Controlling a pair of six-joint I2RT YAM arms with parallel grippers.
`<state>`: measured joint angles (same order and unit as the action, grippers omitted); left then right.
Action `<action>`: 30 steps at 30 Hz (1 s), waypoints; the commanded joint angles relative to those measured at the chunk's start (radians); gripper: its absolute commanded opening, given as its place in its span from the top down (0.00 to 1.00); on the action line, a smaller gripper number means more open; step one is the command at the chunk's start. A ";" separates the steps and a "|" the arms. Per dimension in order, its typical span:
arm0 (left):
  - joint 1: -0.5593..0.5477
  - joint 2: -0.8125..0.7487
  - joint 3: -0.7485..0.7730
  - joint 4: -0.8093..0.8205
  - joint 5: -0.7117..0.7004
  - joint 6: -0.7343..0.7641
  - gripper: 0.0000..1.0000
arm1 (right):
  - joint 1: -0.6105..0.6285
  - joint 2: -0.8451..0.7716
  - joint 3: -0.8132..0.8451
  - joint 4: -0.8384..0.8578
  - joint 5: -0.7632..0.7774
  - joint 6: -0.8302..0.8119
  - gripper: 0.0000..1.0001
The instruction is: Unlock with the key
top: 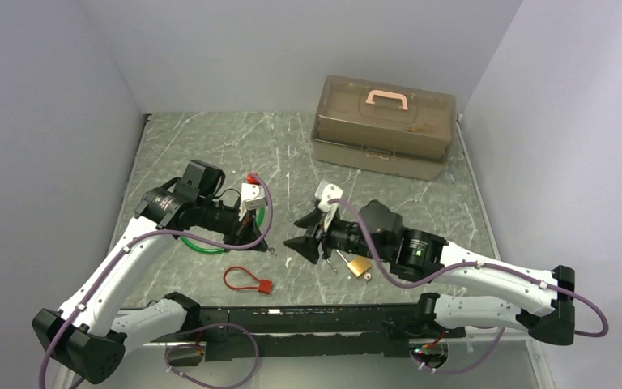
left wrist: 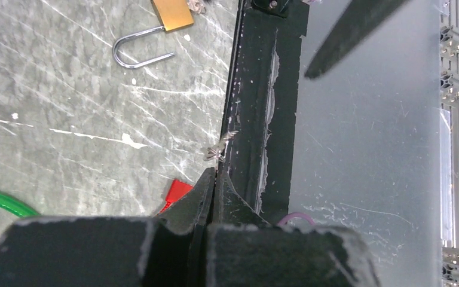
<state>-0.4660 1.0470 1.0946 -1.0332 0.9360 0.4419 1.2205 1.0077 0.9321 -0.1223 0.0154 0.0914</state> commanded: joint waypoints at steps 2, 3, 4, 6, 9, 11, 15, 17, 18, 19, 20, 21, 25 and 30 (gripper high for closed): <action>0.000 -0.026 0.058 -0.024 0.030 0.036 1.00 | -0.129 -0.028 -0.054 0.210 -0.262 0.124 0.49; 0.000 -0.029 0.058 -0.024 0.032 0.037 1.00 | -0.150 -0.010 -0.064 0.243 -0.322 0.149 0.50; 0.000 -0.032 0.059 -0.025 0.038 0.039 1.00 | -0.164 0.007 -0.070 0.267 -0.367 0.173 0.50; 0.000 -0.037 0.057 -0.025 0.041 0.037 1.00 | -0.180 0.044 -0.073 0.299 -0.438 0.202 0.52; 0.000 -0.046 0.059 -0.023 0.047 0.039 1.00 | -0.187 0.074 -0.082 0.344 -0.488 0.229 0.53; 0.000 -0.047 0.063 -0.028 0.052 0.040 1.00 | -0.193 0.083 -0.098 0.384 -0.514 0.252 0.53; 0.000 -0.051 0.064 -0.026 0.056 0.040 1.00 | -0.208 0.097 -0.125 0.451 -0.565 0.297 0.54; 0.000 -0.052 0.063 -0.026 0.060 0.041 1.00 | -0.212 0.107 -0.137 0.473 -0.576 0.313 0.54; 0.000 -0.053 0.064 -0.028 0.065 0.042 1.00 | -0.212 0.111 -0.143 0.483 -0.575 0.318 0.55; 0.000 -0.053 0.065 -0.029 0.069 0.043 1.00 | -0.215 0.116 -0.149 0.499 -0.579 0.324 0.56; 0.000 -0.053 0.065 -0.031 0.073 0.045 1.00 | -0.216 0.123 -0.154 0.513 -0.581 0.330 0.56; 0.000 -0.052 0.066 -0.031 0.074 0.045 1.00 | -0.218 0.131 -0.157 0.526 -0.587 0.336 0.57; 0.001 -0.054 0.067 -0.031 0.081 0.047 1.00 | -0.221 0.165 -0.154 0.546 -0.619 0.345 0.61; 0.003 -0.056 0.067 -0.030 0.080 0.046 1.00 | -0.223 0.194 -0.159 0.581 -0.651 0.362 0.75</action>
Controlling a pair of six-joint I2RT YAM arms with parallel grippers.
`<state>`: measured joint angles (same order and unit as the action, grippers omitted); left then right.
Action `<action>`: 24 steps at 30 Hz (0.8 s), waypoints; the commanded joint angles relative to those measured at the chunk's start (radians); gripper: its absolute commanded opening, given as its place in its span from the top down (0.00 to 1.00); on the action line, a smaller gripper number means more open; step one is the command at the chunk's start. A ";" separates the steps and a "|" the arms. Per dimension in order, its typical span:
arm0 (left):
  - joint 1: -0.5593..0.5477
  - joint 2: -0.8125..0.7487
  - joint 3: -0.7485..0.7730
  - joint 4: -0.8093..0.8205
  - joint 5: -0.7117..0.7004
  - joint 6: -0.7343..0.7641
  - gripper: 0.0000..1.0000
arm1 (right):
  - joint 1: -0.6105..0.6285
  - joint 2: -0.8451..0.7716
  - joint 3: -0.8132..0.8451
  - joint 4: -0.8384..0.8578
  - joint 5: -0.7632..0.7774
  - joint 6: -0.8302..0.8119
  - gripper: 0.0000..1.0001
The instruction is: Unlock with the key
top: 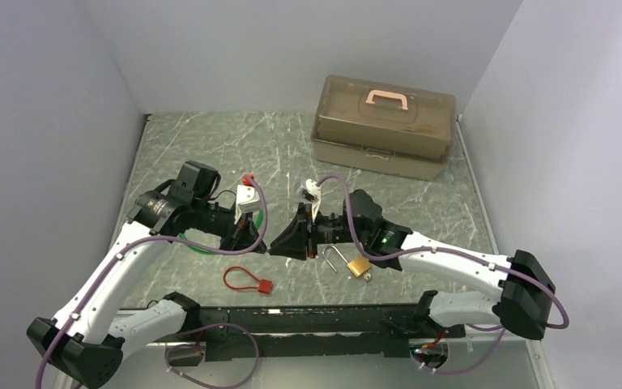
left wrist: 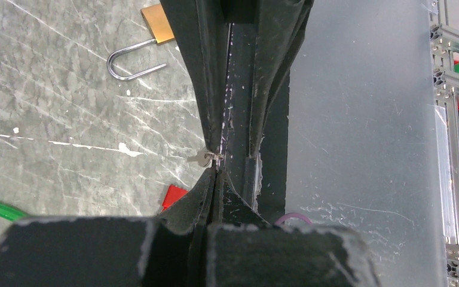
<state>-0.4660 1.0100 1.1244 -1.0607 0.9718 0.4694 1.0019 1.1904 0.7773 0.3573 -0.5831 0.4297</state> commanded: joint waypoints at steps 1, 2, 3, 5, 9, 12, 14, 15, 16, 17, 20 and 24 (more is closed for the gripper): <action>0.004 -0.020 0.035 -0.002 0.045 0.018 1.00 | -0.006 0.013 -0.004 0.105 -0.057 0.025 0.77; 0.004 -0.020 0.035 0.001 0.047 0.017 1.00 | -0.006 0.014 -0.005 0.106 -0.060 0.026 0.78; 0.005 -0.021 0.033 0.001 0.048 0.017 1.00 | -0.006 0.016 -0.007 0.106 -0.065 0.026 0.79; 0.008 -0.020 0.035 0.003 0.049 0.015 1.00 | -0.007 0.018 -0.009 0.104 -0.068 0.028 0.81; 0.014 -0.018 0.039 0.004 0.055 0.014 1.00 | -0.007 0.028 -0.016 0.109 -0.078 0.032 0.84; 0.016 -0.014 0.041 0.001 0.064 0.015 1.00 | -0.007 0.035 -0.018 0.104 -0.074 0.030 0.81; 0.018 -0.016 0.041 -0.001 0.071 0.017 1.00 | -0.008 0.034 -0.019 0.100 -0.062 0.022 0.81; 0.019 -0.016 0.043 -0.003 0.076 0.018 1.00 | -0.008 0.034 -0.019 0.098 -0.054 0.019 0.81; 0.020 -0.016 0.044 -0.006 0.081 0.021 1.00 | -0.007 0.034 -0.019 0.099 -0.050 0.017 0.81; 0.020 -0.016 0.044 -0.008 0.081 0.022 1.00 | -0.008 0.034 -0.019 0.103 -0.050 0.015 0.81; 0.021 -0.014 0.044 -0.008 0.084 0.022 1.00 | -0.011 0.034 -0.019 0.121 -0.050 0.021 0.85; 0.026 -0.012 0.041 -0.004 0.092 0.020 1.00 | -0.011 0.040 -0.018 0.148 -0.061 0.031 1.00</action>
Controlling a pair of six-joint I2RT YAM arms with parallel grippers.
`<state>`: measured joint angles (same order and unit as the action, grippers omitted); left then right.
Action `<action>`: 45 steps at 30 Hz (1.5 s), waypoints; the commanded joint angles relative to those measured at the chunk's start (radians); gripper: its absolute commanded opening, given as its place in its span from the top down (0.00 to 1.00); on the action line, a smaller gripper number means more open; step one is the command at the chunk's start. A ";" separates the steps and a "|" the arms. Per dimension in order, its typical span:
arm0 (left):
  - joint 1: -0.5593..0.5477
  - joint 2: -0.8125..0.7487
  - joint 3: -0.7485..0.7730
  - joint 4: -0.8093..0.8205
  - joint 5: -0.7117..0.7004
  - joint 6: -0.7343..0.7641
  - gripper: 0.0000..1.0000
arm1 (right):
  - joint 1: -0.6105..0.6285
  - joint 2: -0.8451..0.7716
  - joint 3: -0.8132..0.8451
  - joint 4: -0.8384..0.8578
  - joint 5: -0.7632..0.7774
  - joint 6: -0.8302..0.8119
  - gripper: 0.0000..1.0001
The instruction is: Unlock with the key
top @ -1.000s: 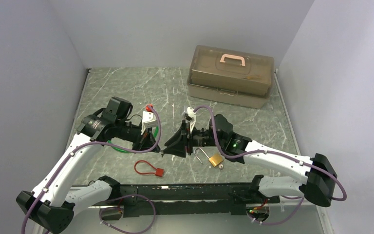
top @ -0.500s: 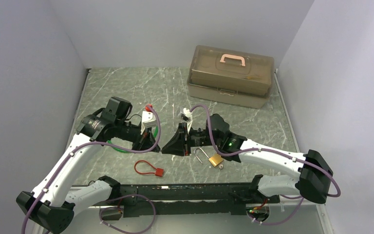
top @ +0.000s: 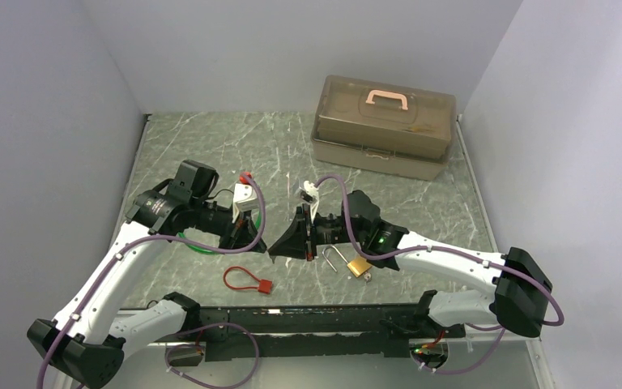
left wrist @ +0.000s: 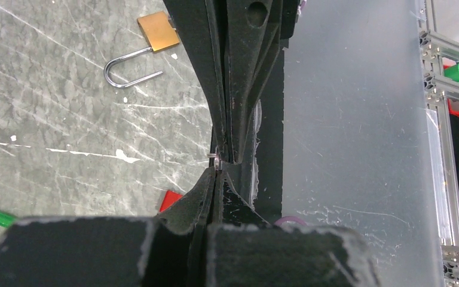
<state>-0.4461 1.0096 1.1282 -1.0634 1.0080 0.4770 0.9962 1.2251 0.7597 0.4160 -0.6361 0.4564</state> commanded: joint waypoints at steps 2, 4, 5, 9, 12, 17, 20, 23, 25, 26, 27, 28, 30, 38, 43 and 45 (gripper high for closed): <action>0.007 -0.011 0.039 -0.001 0.058 0.012 1.00 | -0.005 0.011 -0.005 0.111 -0.011 0.015 1.00; 0.009 -0.011 0.039 -0.003 0.066 0.016 1.00 | -0.005 0.020 -0.008 0.123 -0.015 0.023 1.00; 0.009 -0.009 0.039 -0.003 0.067 0.016 1.00 | -0.005 0.022 -0.010 0.128 -0.021 0.024 1.00; 0.010 -0.012 0.037 -0.001 0.066 0.015 1.00 | -0.006 0.011 -0.027 0.157 -0.030 0.031 1.00; 0.015 -0.017 0.030 0.005 0.065 0.012 1.00 | -0.006 -0.004 -0.033 0.147 -0.038 0.025 1.00; 0.017 -0.017 0.026 0.002 0.074 0.017 1.00 | -0.021 -0.027 -0.015 0.089 -0.047 0.017 1.00; 0.018 -0.020 0.025 0.000 0.079 0.019 1.00 | -0.036 -0.052 -0.001 0.052 -0.032 0.014 0.63; 0.020 -0.022 0.024 -0.001 0.080 0.018 1.00 | -0.047 -0.081 0.006 0.028 -0.013 0.004 0.51; 0.020 -0.025 0.022 -0.002 0.082 0.023 1.00 | -0.056 -0.092 0.014 0.010 -0.012 -0.005 0.50; 0.021 -0.026 0.020 -0.003 0.084 0.021 1.00 | -0.059 -0.090 0.017 0.005 -0.013 -0.005 0.50; 0.021 -0.027 0.020 -0.004 0.086 0.022 1.00 | -0.061 -0.087 0.019 0.004 -0.016 -0.003 0.50; 0.021 -0.027 0.019 -0.005 0.088 0.024 1.00 | -0.066 -0.081 0.022 0.004 -0.021 -0.001 0.50; 0.021 -0.029 0.020 -0.008 0.093 0.024 1.00 | -0.067 -0.072 0.028 0.004 -0.020 -0.001 0.50; 0.026 -0.031 0.023 -0.006 0.099 0.022 1.00 | -0.068 0.023 0.050 0.113 -0.105 0.068 0.60; 0.030 -0.033 0.017 0.001 0.097 0.018 1.00 | -0.066 0.052 0.049 0.164 -0.141 0.105 0.68; 0.030 -0.034 0.013 0.006 0.096 0.015 1.00 | -0.064 0.050 0.046 0.171 -0.146 0.105 0.68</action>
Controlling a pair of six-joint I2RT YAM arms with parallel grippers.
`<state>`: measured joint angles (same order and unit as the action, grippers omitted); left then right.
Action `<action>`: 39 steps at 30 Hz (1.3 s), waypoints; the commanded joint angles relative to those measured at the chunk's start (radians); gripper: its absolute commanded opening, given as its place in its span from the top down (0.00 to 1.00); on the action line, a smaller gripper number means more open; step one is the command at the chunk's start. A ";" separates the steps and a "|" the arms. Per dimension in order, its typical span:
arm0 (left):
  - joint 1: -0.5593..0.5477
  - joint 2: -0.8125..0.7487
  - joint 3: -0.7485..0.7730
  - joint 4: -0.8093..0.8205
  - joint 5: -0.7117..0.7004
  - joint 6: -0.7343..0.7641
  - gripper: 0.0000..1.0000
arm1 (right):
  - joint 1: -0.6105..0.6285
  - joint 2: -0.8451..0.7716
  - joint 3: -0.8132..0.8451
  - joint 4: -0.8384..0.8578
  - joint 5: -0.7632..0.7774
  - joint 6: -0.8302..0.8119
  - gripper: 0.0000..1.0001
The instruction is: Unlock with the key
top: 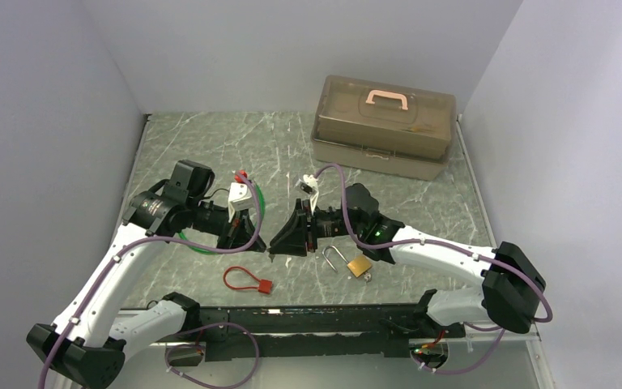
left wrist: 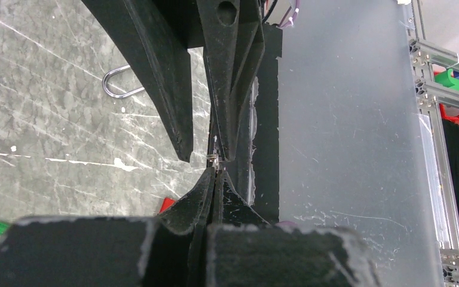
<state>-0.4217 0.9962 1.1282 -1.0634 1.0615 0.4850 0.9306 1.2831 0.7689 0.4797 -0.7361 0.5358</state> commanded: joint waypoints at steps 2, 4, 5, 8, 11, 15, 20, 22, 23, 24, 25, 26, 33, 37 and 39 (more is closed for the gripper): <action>0.007 -0.020 0.012 0.010 0.044 0.005 1.00 | 0.005 -0.008 0.039 0.108 -0.054 0.022 0.68; 0.008 -0.018 0.013 0.011 0.046 0.003 1.00 | 0.009 -0.003 0.042 0.106 -0.051 0.018 0.69; 0.009 -0.016 0.015 0.012 0.046 0.002 1.00 | 0.011 -0.001 0.043 0.110 -0.052 0.019 0.71; 0.012 -0.016 0.014 0.014 0.047 0.000 1.00 | 0.015 0.013 0.043 0.139 -0.065 0.032 0.84; 0.014 -0.018 0.013 0.016 0.047 -0.001 1.00 | 0.017 0.025 0.040 0.156 -0.083 0.042 1.00; 0.016 -0.019 0.008 0.020 0.046 -0.003 1.00 | 0.018 0.020 0.024 0.173 -0.097 0.042 1.00; 0.021 -0.019 0.001 0.031 0.045 -0.011 1.00 | 0.018 0.000 0.024 0.139 -0.113 0.020 1.00; 0.022 -0.019 -0.002 0.034 0.046 -0.013 1.00 | 0.020 0.002 0.047 0.083 -0.119 0.002 1.00; 0.023 -0.018 -0.002 0.036 0.046 -0.015 1.00 | 0.022 0.003 0.063 0.044 -0.113 -0.007 1.00; 0.024 -0.018 -0.001 0.037 0.046 -0.016 1.00 | 0.023 0.003 0.073 0.018 -0.106 -0.009 1.00; 0.024 -0.016 0.000 0.037 0.047 -0.016 1.00 | 0.022 -0.001 0.073 0.020 -0.101 -0.006 1.00; 0.024 -0.016 -0.001 0.037 0.046 -0.017 1.00 | 0.024 -0.007 0.066 0.029 -0.096 -0.001 1.00; 0.032 -0.023 -0.010 0.046 0.032 -0.026 1.00 | 0.025 -0.101 0.049 -0.068 -0.016 -0.057 1.00; 0.038 -0.019 -0.006 0.043 0.028 -0.028 0.83 | 0.025 -0.146 0.035 -0.100 0.008 -0.064 1.00; 0.041 -0.015 -0.003 0.038 0.021 -0.028 0.41 | 0.025 -0.159 0.038 -0.133 0.018 -0.073 1.00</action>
<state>-0.4015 0.9897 1.1255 -1.0203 1.1164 0.4541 0.9535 1.1934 0.7956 0.3882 -0.7078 0.4889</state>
